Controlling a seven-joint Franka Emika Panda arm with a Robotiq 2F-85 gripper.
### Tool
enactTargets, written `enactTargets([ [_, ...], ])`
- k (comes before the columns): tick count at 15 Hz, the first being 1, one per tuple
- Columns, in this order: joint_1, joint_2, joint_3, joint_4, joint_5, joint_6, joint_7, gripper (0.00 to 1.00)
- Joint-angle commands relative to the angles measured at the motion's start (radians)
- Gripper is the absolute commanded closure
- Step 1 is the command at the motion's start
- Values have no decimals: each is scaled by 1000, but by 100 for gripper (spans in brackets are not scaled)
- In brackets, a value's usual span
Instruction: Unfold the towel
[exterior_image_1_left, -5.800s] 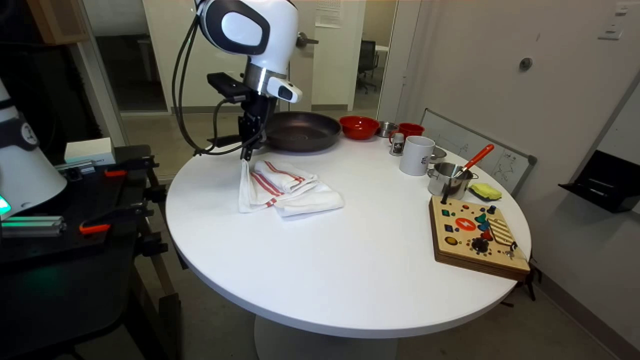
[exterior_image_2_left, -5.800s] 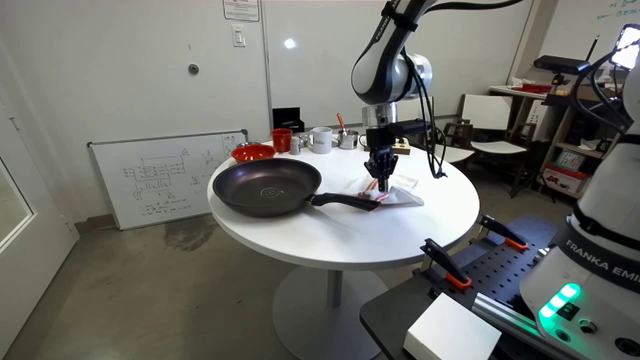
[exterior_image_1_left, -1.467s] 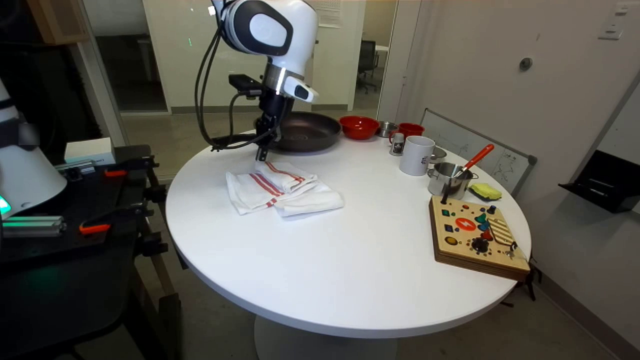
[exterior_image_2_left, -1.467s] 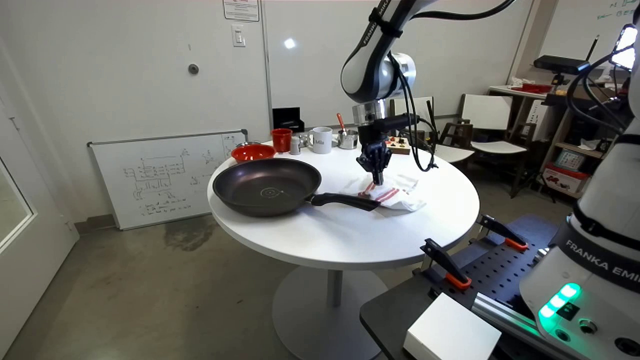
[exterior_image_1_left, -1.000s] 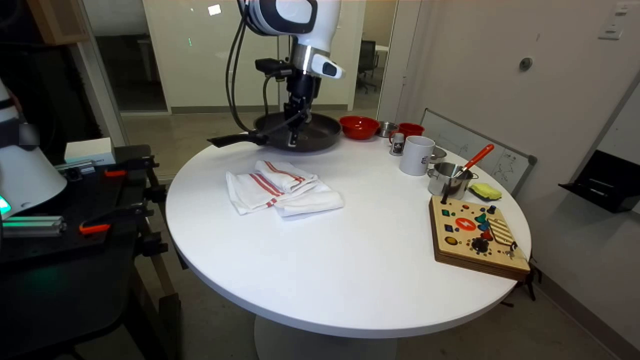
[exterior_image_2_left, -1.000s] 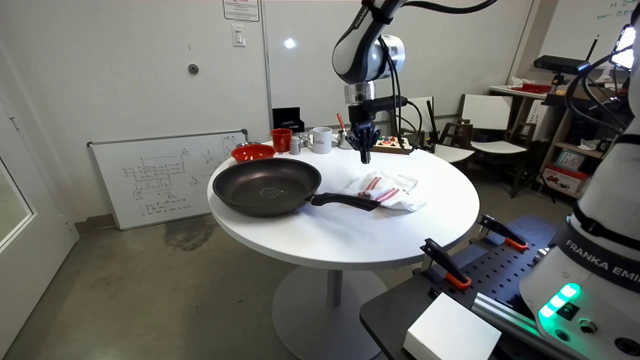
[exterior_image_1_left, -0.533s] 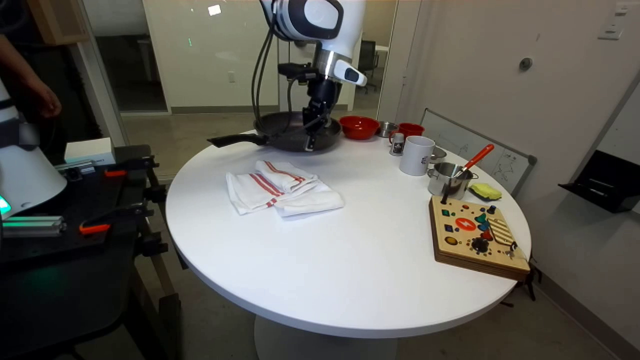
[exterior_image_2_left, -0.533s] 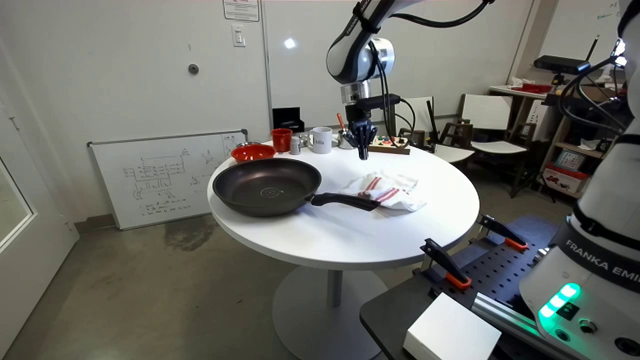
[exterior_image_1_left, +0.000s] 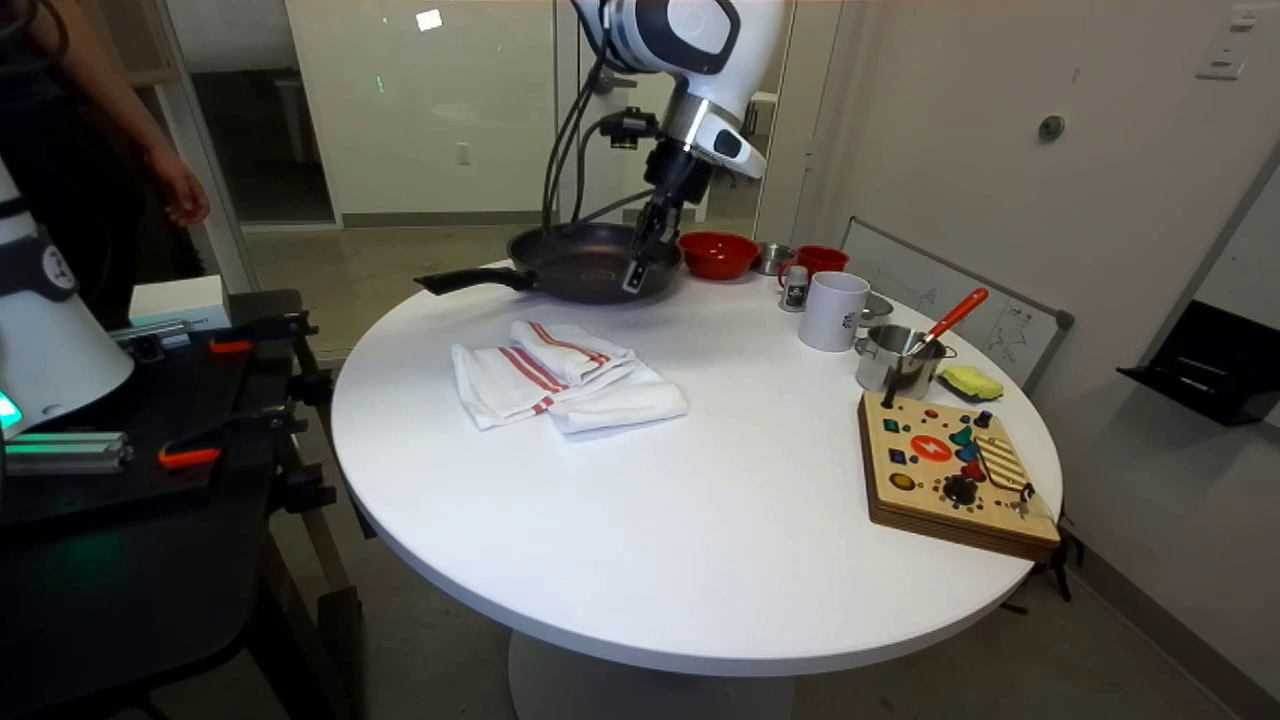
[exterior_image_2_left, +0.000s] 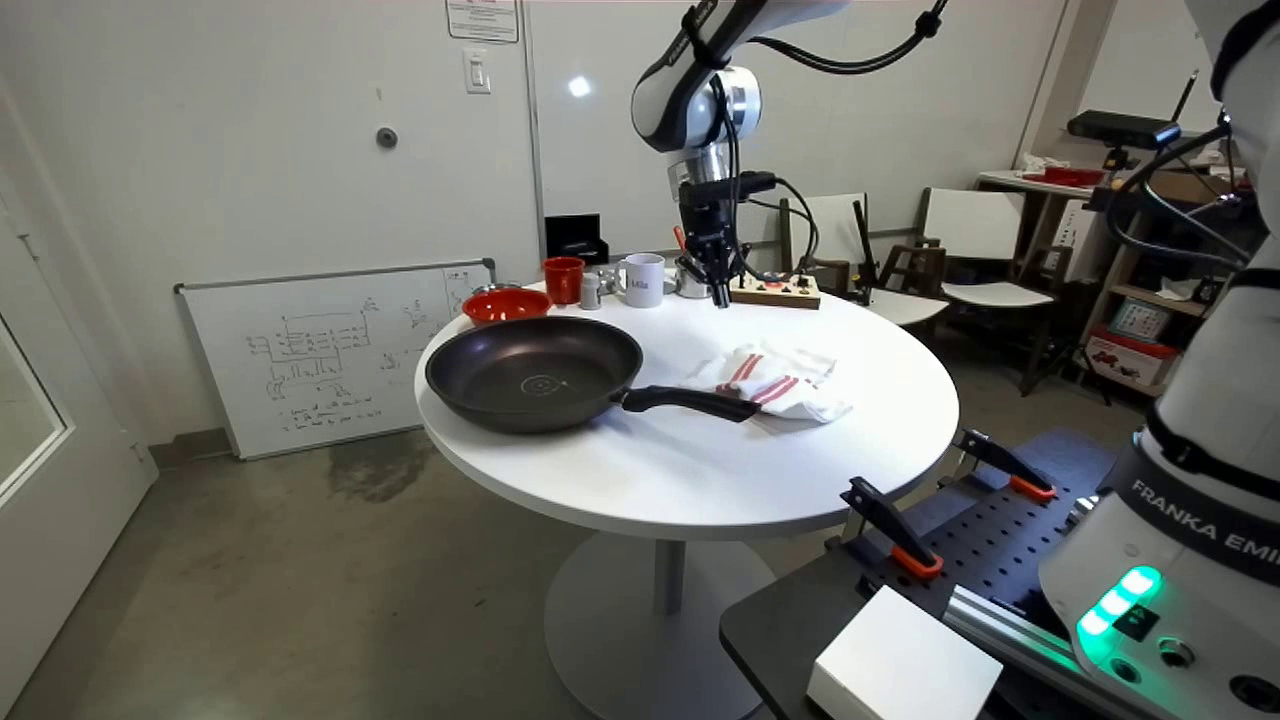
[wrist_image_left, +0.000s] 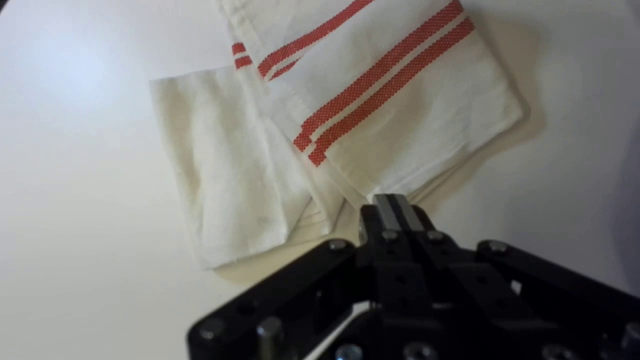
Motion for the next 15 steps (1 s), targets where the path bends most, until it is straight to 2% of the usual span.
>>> enactTargets([
  [1,34,52,-21,101,55,-114,179,98],
  [4,49,61,-25,114,104,-173,323,98],
  [5,51,67,-25,120,127,-199,364,74],
  [6,45,68,-15,121,157,-208,378,72],
  [8,22,62,20,113,241,-177,354,57],
  [9,46,47,-10,79,179,-165,344,75],
  [11,43,47,-1,83,216,-165,344,60],
  [15,39,47,0,86,224,-165,344,57],
])
